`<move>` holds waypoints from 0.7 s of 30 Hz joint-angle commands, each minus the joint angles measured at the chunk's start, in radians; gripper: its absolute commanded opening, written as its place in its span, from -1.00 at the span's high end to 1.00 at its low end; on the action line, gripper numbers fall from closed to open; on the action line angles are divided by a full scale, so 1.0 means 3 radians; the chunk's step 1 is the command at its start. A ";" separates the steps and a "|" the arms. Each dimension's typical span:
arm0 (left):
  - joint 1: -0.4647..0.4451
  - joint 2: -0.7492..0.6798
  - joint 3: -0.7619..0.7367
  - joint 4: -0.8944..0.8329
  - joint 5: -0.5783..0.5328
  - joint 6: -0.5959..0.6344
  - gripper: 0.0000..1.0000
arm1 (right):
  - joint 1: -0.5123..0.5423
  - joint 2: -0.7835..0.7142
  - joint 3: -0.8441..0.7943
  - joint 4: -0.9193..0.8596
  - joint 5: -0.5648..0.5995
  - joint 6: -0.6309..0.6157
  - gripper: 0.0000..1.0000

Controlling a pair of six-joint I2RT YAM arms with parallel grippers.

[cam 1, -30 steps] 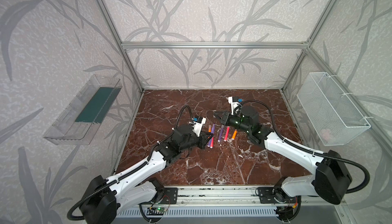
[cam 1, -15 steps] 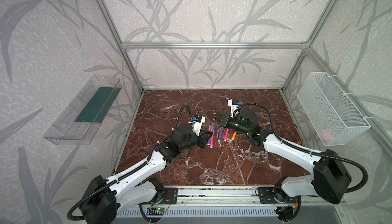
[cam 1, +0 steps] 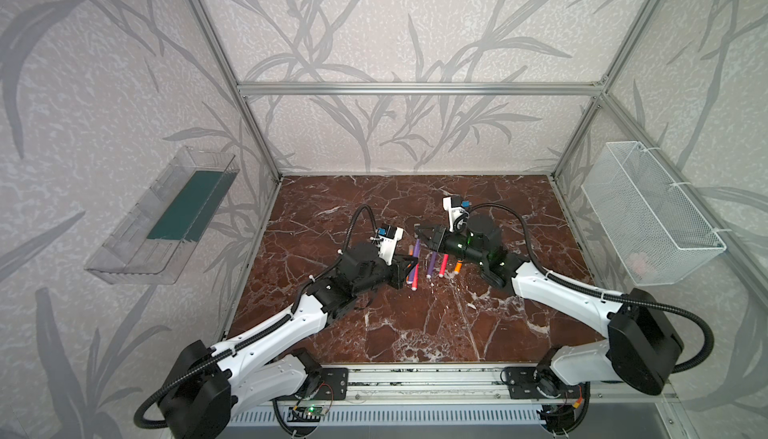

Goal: Insert the pens into the pen caps
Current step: 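Lower the white cap onto the purple marker tip with the right gripper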

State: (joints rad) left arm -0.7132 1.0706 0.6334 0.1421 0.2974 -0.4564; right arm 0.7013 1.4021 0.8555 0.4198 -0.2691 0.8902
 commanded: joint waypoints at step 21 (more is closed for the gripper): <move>-0.0011 -0.0030 0.0041 0.0049 0.0025 0.0005 1.00 | 0.0025 -0.0027 0.0128 -0.0002 0.0324 -0.0175 0.97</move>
State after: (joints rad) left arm -0.7136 1.0706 0.6331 0.1425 0.2974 -0.4561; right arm 0.7052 1.4017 0.8555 0.4122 -0.1982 0.8597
